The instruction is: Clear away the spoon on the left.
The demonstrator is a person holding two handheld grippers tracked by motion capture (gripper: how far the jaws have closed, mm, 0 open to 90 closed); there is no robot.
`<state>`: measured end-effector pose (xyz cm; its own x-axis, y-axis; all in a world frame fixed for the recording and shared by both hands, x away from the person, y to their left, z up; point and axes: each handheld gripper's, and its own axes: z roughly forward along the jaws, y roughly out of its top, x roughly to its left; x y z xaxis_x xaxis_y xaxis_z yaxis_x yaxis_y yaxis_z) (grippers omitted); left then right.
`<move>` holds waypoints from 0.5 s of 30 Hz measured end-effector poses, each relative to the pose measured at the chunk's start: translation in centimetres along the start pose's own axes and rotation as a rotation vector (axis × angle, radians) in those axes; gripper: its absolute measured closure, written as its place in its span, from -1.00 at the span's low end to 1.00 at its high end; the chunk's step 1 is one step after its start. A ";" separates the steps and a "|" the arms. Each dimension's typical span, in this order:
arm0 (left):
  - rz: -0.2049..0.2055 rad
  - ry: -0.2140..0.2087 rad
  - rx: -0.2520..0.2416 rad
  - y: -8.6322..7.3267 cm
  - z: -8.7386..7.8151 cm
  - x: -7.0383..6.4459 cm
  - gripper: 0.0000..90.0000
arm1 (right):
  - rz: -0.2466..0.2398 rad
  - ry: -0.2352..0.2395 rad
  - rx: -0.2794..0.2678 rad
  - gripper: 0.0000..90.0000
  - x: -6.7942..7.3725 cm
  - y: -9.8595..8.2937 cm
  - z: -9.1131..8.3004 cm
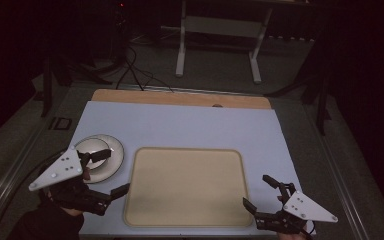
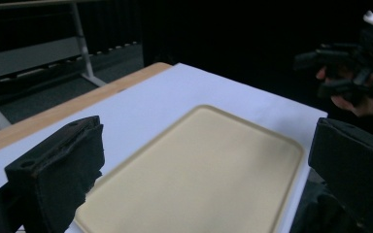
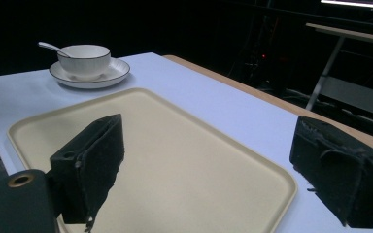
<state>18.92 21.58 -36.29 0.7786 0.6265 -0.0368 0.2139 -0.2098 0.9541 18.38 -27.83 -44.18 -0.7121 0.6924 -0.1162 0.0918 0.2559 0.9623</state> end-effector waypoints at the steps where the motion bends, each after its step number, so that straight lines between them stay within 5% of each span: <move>1: -0.008 0.009 -0.006 0.3 -0.2 0.5 -1.00 | 0.000 0.000 0.001 -0.72 0.0 0.0 0.0; 9: -0.014 0.071 -0.021 1.2 -1.1 2.1 -0.99 | 0.000 -0.001 0.002 -0.72 0.0 0.0 0.1; 15: -0.080 0.124 -0.032 0.6 -2.1 4.2 -0.98 | 0.011 0.000 0.000 -0.72 -0.1 -0.1 0.0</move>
<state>21.07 25.69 -35.21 0.6805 0.7286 -0.0781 0.2522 -0.1328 0.9585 18.50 -27.93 -44.26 -0.7107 0.6955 -0.1057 0.0998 0.2483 0.9635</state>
